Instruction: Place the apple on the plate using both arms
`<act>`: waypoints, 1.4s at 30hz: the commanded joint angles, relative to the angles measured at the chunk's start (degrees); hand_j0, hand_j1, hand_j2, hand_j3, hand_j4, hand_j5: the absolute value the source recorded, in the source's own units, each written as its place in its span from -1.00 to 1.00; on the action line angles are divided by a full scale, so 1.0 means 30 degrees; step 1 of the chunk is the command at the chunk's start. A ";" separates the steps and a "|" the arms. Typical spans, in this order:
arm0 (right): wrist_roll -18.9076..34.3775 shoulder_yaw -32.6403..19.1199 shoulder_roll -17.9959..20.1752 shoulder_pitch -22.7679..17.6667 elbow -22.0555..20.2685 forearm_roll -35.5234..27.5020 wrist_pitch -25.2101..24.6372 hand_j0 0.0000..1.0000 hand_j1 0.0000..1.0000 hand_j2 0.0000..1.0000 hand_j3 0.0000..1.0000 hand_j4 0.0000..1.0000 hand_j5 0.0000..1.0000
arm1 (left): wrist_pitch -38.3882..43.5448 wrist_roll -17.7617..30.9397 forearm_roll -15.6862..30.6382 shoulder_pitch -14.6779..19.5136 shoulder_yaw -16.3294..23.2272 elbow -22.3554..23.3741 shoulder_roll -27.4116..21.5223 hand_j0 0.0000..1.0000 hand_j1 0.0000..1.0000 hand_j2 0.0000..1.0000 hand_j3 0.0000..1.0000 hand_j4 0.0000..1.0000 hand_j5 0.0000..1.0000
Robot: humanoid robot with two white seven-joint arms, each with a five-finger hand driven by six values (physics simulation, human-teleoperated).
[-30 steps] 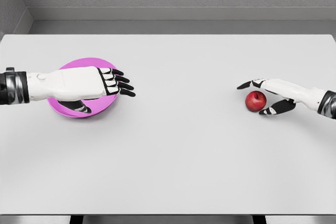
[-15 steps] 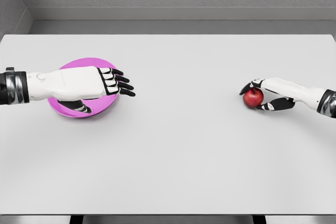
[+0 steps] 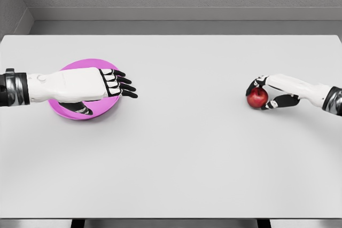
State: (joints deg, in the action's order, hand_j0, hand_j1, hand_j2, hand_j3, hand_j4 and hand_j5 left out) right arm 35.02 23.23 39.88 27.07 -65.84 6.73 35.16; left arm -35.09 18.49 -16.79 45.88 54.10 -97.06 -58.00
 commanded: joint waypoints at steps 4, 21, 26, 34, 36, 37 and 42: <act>-0.0007 0.0019 0.0038 0.0117 -0.3364 -0.0310 -0.0053 -0.11 -0.11 -0.11 -0.11 -0.11 -0.11 | 0.0029 -0.0010 0.0117 0.0000 -0.0016 0.0008 -0.0032 1.00 1.00 1.00 1.00 1.00 1.00; -0.0007 0.4180 -0.4767 0.3399 -0.2576 -0.0134 -0.0053 0.10 0.10 0.10 0.10 0.10 0.10 | 0.0029 -0.0010 0.0117 0.0000 -0.0016 0.0008 -0.0032 1.00 1.00 1.00 1.00 1.00 1.00; -0.0007 0.1720 -0.4181 0.3223 -0.1316 -0.0369 -0.0053 1.00 1.00 1.00 1.00 1.00 1.00 | 0.0029 -0.0010 0.0117 0.0000 -0.0016 0.0008 -0.0032 1.00 1.00 1.00 1.00 1.00 1.00; -0.0007 -0.0448 -0.2540 0.2813 -0.1053 -0.0604 -0.0053 1.00 1.00 1.00 1.00 1.00 1.00 | 0.0029 0.0019 0.0117 0.0000 0.0013 -0.0021 -0.0003 1.00 1.00 1.00 1.00 1.00 1.00; -0.0007 -0.0625 -0.2014 0.2725 -0.1053 -0.0604 -0.0053 1.00 1.00 1.00 1.00 1.00 1.00 | 0.0029 0.0078 0.0117 0.0000 0.0042 -0.0080 0.0202 1.00 1.00 1.00 1.00 1.00 1.00; -0.0007 -0.0625 -0.1809 0.2725 -0.1053 -0.0604 -0.0053 1.00 1.00 1.00 1.00 1.00 1.00 | 0.0029 0.0078 0.0088 0.0000 0.0101 -0.0109 0.0349 1.00 1.00 1.00 1.00 1.00 1.00; -0.0007 -0.1768 -0.0460 0.2344 -0.1111 -0.0604 -0.0053 1.00 1.00 1.00 1.00 1.00 1.00 | 0.0029 0.1805 0.0088 -0.0176 0.0130 -0.0226 0.2164 1.00 1.00 1.00 1.00 1.00 1.00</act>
State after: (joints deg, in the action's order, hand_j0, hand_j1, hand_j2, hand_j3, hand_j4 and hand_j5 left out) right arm 35.03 19.16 37.15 34.01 -69.11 5.42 35.16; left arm -35.09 21.47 -16.89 45.35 54.48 -97.59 -54.02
